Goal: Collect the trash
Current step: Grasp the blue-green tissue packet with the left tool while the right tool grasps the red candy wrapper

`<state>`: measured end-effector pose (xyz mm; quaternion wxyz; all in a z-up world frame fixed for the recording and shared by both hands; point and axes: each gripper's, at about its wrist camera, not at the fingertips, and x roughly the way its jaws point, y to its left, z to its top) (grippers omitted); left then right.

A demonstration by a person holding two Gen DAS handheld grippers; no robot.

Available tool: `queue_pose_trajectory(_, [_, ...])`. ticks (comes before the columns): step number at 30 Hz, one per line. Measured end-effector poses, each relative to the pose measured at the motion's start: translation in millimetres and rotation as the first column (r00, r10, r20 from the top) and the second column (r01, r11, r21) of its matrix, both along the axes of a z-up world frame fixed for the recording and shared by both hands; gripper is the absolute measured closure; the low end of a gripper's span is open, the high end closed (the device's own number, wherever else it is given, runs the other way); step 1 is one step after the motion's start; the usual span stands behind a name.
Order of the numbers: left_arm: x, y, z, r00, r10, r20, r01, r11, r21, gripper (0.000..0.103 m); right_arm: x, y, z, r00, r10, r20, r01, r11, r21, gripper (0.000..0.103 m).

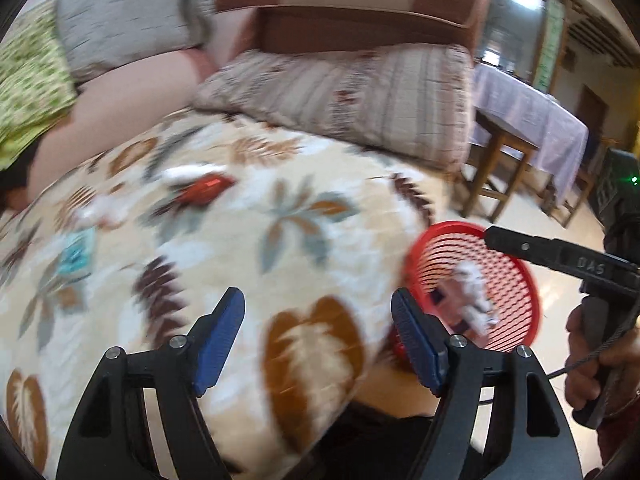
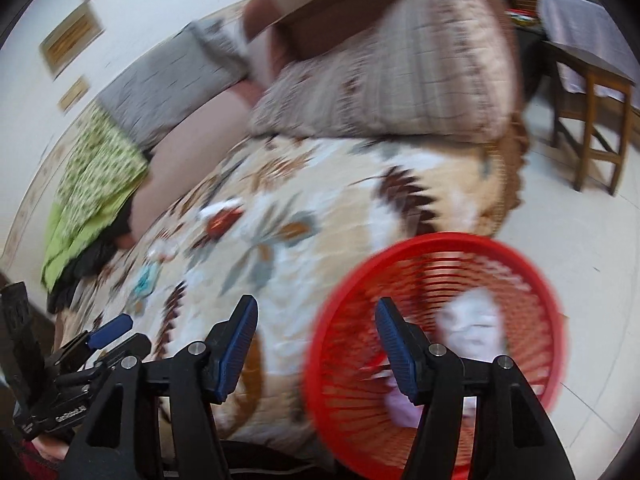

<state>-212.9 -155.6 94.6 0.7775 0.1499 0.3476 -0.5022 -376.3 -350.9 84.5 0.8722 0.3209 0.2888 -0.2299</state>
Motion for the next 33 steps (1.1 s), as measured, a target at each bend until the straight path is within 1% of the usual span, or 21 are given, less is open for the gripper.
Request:
queue_pose_trajectory(4, [36, 40, -6, 0.994, 0.107, -0.025, -0.107, 0.994, 0.007, 0.028, 43, 22, 4, 0.995, 0.097, -0.010, -0.097, 0.995, -0.005, 0.037])
queue_pose_trajectory(8, [82, 76, -5, 0.971, 0.238, -0.040, -0.237, 0.971, 0.010, 0.028, 88, 41, 11, 0.985, 0.166, -0.038, -0.168, 0.986, -0.026, 0.037])
queue_pose_trajectory(11, [125, 99, -3, 0.937, 0.347, -0.043, -0.345, 0.938, 0.035, 0.028, 108, 53, 18, 0.978, 0.207, -0.029, -0.208, 0.978, -0.027, 0.037])
queue_pose_trajectory(13, [155, 110, -4, 0.912, 0.407, -0.055, -0.404, 0.913, 0.052, 0.028, 117, 61, 21, 0.973, 0.229, -0.024, -0.230, 0.972, -0.040, 0.035])
queue_pose_trajectory(15, [187, 115, -9, 0.886, 0.460, -0.064, -0.453, 0.886, 0.096, 0.028, 125, 68, 23, 0.968, 0.250, -0.028, -0.251, 0.966, -0.055, 0.035])
queue_pose_trajectory(16, [200, 113, -12, 0.881, 0.466, -0.080, -0.457, 0.883, 0.112, 0.028, 128, 68, 23, 0.966, 0.257, -0.030, -0.258, 0.964, -0.056, 0.035])
queue_pose_trajectory(18, [221, 108, -20, 0.865, 0.491, -0.100, -0.477, 0.868, 0.142, 0.028, 133, 68, 20, 0.964, 0.264, -0.036, -0.266, 0.963, -0.050, 0.034])
queue_pose_trajectory(19, [230, 103, -23, 0.864, 0.490, -0.113, -0.474, 0.868, 0.147, 0.028, 134, 67, 19, 0.964, 0.265, -0.036, -0.266, 0.963, -0.045, 0.034])
queue_pose_trajectory(20, [239, 97, -27, 0.861, 0.494, -0.121, -0.474, 0.866, 0.158, 0.028, 136, 64, 18, 0.964, 0.263, -0.038, -0.264, 0.964, -0.039, 0.034])
queue_pose_trajectory(21, [250, 90, -32, 0.854, 0.508, -0.110, -0.486, 0.855, 0.179, 0.028, 137, 61, 16, 0.965, 0.259, -0.040, -0.260, 0.965, -0.033, 0.034])
queue_pose_trajectory(22, [255, 83, -36, 0.855, 0.507, -0.108, -0.483, 0.855, 0.188, 0.028, 138, 58, 15, 0.966, 0.255, -0.041, -0.256, 0.966, -0.028, 0.034])
queue_pose_trajectory(23, [261, 75, -41, 0.862, 0.494, -0.117, -0.467, 0.862, 0.197, 0.028, 139, 54, 13, 0.967, 0.251, -0.043, -0.252, 0.968, -0.023, 0.034])
queue_pose_trajectory(24, [266, 66, -46, 0.864, 0.490, -0.116, -0.459, 0.861, 0.218, 0.028, 141, 51, 12, 0.968, 0.247, -0.048, -0.249, 0.968, -0.020, 0.034])
queue_pose_trajectory(26, [277, 49, -60, 0.864, 0.498, -0.077, -0.461, 0.843, 0.276, 0.028, 145, 43, 8, 0.970, 0.236, -0.061, -0.238, 0.971, -0.013, 0.034])
queue_pose_trajectory(27, [281, 43, -66, 0.865, 0.497, -0.068, -0.458, 0.838, 0.296, 0.028, 147, 40, 6, 0.970, 0.233, -0.064, -0.234, 0.972, -0.007, 0.034])
queue_pose_trajectory(28, [284, 38, -73, 0.861, 0.506, -0.056, -0.465, 0.827, 0.317, 0.028, 149, 36, 5, 0.971, 0.230, -0.064, -0.230, 0.973, 0.001, 0.034])
queue_pose_trajectory(29, [288, 34, -79, 0.854, 0.519, -0.045, -0.480, 0.817, 0.320, 0.028, 153, 33, 4, 0.972, 0.227, -0.064, -0.227, 0.974, 0.012, 0.034])
queue_pose_trajectory(30, [290, 32, -82, 0.851, 0.523, -0.044, -0.485, 0.816, 0.314, 0.029, 157, 29, 2, 0.973, 0.223, -0.065, -0.222, 0.975, 0.021, 0.034])
queue_pose_trajectory(31, [292, 31, -84, 0.848, 0.529, -0.042, -0.492, 0.814, 0.308, 0.032, 163, 25, 0, 0.973, 0.219, -0.068, -0.218, 0.976, 0.030, 0.032])
queue_pose_trajectory(32, [292, 30, -86, 0.844, 0.535, -0.031, -0.503, 0.810, 0.301, 0.043, 168, 24, -1, 0.973, 0.219, -0.070, -0.217, 0.976, 0.035, 0.031])
queue_pose_trajectory(33, [289, 30, -87, 0.838, 0.545, 0.004, -0.523, 0.803, 0.285, 0.051, 174, 22, -2, 0.973, 0.221, -0.069, -0.218, 0.975, 0.041, 0.031])
